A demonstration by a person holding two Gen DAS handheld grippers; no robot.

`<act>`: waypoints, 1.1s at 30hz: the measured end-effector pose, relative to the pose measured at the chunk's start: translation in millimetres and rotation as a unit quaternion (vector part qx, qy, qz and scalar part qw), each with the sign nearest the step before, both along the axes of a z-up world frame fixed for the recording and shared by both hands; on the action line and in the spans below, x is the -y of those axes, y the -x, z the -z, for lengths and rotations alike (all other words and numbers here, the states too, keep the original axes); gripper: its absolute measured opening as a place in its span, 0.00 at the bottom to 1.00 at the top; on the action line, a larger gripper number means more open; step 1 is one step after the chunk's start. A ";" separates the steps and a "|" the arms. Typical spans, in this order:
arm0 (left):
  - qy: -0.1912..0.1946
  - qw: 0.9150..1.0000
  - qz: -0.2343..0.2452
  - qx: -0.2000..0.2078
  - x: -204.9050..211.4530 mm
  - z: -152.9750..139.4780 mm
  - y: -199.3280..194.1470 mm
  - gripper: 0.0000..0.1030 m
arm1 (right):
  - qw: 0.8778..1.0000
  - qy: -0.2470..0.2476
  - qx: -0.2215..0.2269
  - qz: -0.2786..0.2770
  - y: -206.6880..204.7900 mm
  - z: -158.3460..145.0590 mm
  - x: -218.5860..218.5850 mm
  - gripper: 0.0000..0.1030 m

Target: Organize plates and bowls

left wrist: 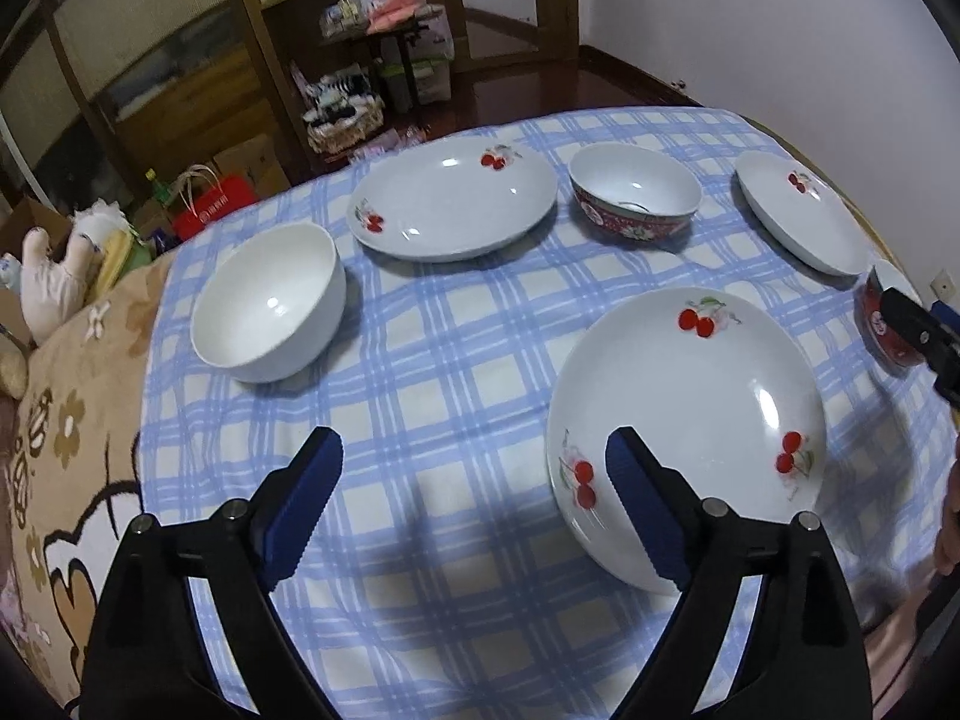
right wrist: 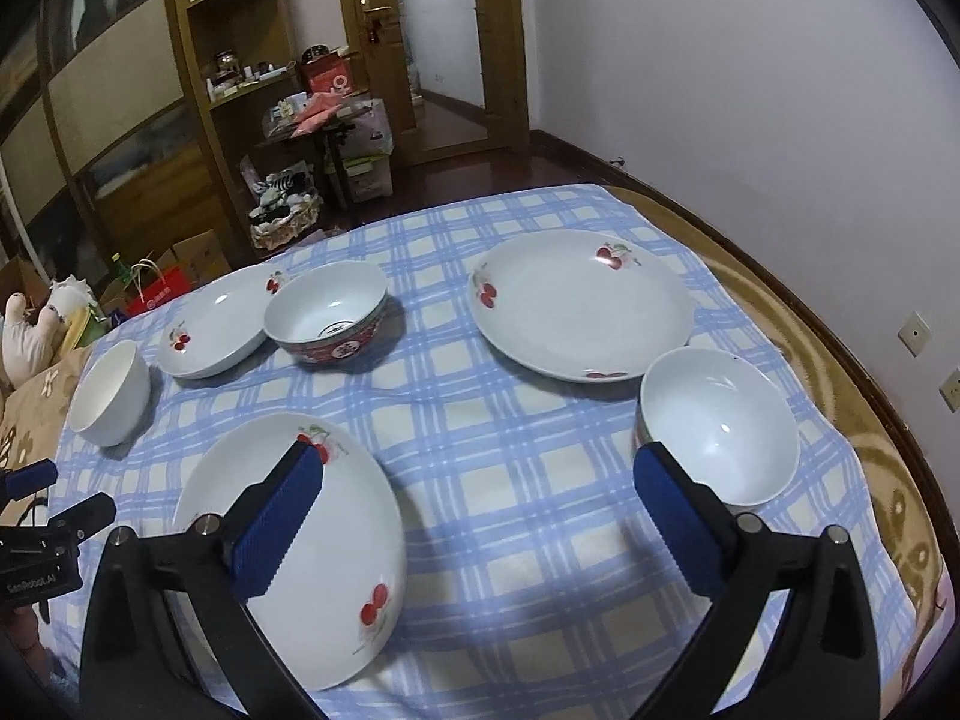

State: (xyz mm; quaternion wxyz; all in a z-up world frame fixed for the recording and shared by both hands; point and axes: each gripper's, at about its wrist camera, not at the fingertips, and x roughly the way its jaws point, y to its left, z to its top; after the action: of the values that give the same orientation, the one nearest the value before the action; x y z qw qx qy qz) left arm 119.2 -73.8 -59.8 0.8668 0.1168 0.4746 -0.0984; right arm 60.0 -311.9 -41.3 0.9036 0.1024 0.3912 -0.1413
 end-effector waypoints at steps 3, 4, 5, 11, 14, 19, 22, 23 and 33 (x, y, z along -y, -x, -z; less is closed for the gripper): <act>-0.004 1.000 0.002 0.005 3.2 2.1 -1.7 0.86 | 1.000 -0.006 0.009 0.005 0.7 -0.8 7.9 1.00; 0.000 1.000 0.005 0.002 3.5 2.7 -3.2 0.86 | 1.000 -0.009 0.011 0.006 0.5 -1.0 10.9 1.00; 0.004 1.000 0.007 -0.001 3.7 3.4 -5.0 0.86 | 1.000 -0.011 0.012 0.008 0.8 -1.1 13.2 1.00; 0.022 1.000 -0.003 -0.008 -0.5 6.2 -15.2 0.86 | 1.000 -0.021 0.014 0.017 -3.3 2.0 23.6 1.00; 0.029 0.999 -0.012 -0.006 -3.8 6.2 -19.7 0.86 | 0.999 -0.023 0.013 0.020 -5.4 4.0 26.8 1.00; 0.035 0.999 -0.015 0.002 -7.3 2.2 -23.1 0.86 | 0.999 -0.031 0.014 0.025 -5.8 4.9 31.2 1.00; 0.041 0.999 -0.017 0.004 -8.7 -2.7 -23.7 0.86 | 0.999 -0.020 0.005 0.030 -6.3 2.8 33.0 1.00; 0.045 0.999 -0.017 0.002 -8.4 -5.0 -24.1 0.86 | 0.999 -0.011 0.006 0.030 -5.6 -0.8 34.6 1.00; 0.037 0.999 0.022 0.025 38.1 -55.6 -19.9 0.86 | 0.997 0.010 -0.011 0.080 -13.7 -34.0 80.6 1.00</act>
State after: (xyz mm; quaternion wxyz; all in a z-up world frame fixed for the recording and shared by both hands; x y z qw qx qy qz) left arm 139.0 -111.9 -4.2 0.8796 0.0977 0.4465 -0.1321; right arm 73.7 -392.5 -7.3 0.8863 0.1230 0.3899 -0.2176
